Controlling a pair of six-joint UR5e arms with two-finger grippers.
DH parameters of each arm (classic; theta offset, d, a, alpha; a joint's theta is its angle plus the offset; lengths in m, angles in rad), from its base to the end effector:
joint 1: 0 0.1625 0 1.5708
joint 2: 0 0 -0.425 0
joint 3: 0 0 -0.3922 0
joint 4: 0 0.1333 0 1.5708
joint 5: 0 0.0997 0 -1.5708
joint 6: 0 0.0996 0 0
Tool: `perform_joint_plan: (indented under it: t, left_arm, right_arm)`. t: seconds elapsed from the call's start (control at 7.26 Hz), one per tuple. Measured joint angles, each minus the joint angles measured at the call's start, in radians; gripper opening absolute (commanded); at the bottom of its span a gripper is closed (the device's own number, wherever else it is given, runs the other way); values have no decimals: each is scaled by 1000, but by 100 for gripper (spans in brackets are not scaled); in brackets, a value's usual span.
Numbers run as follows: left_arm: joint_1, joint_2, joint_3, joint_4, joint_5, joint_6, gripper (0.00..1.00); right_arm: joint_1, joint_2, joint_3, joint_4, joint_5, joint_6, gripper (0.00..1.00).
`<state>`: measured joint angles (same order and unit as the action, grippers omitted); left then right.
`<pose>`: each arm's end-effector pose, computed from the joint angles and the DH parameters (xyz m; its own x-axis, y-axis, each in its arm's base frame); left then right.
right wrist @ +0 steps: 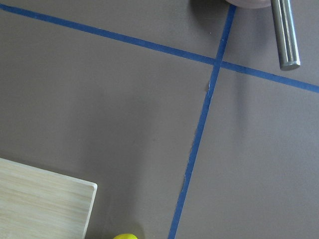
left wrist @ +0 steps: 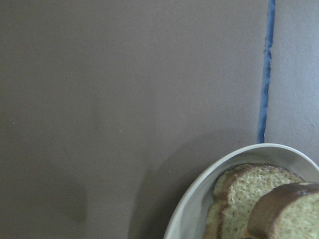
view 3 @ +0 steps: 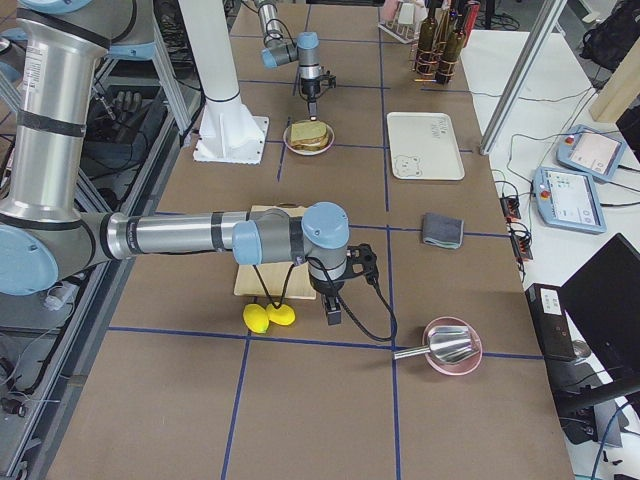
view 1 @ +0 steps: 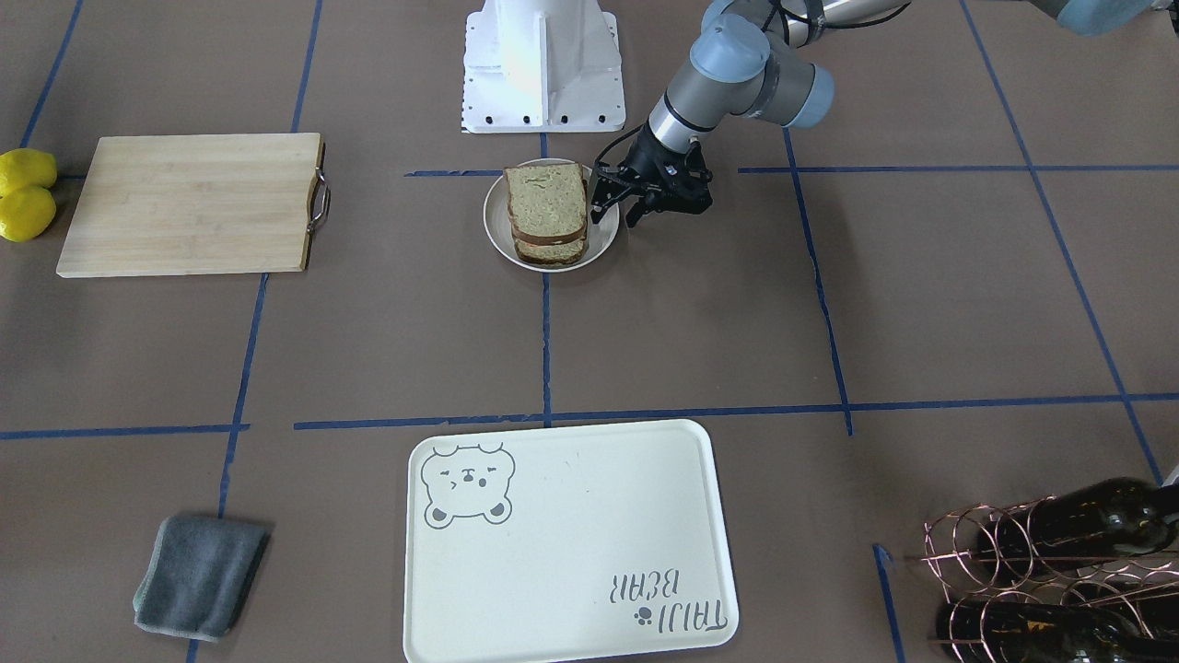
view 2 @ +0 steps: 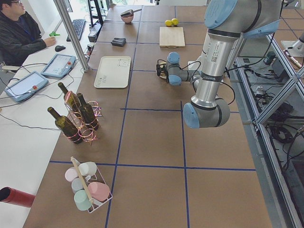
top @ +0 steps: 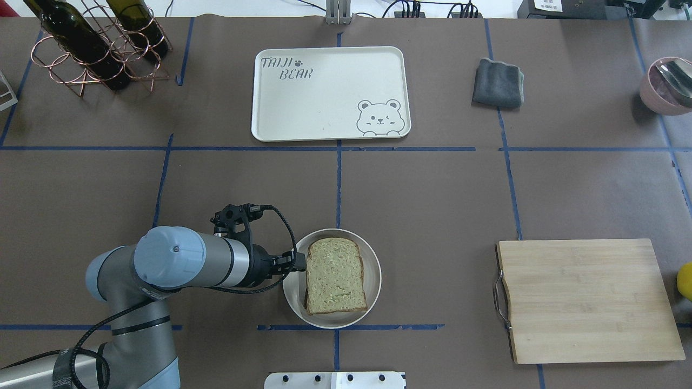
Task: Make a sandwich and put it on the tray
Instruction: 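Move the left gripper toward the plate rim nearest it, then grasp the white plate rim with the left gripper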
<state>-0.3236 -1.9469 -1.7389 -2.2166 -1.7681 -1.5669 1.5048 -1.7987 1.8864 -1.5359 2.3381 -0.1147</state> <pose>0.5510 -0.3048 0.2985 0.3529 -0.1143 -0.9286 0.1379 0.9880 -0.0692 0.0375 -0.4057 0.6011 0.7004 -0.2447 0.6705 0.1466 0.9687 0.2003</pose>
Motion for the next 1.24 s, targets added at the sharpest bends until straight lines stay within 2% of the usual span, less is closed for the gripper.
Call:
perform_joint_plan:
  t: [0.96, 1.1, 1.24]
  left_arm:
    - [2, 3, -7, 0, -1, 7, 17]
    - [3, 1, -7, 0, -1, 7, 0]
    - [3, 1, -7, 0, -1, 7, 0]
  right_arm:
    - [0, 1, 5, -1, 12, 3, 100]
    - [0, 1, 5, -1, 12, 3, 100]
    - [0, 1, 5, -1, 12, 3, 100]
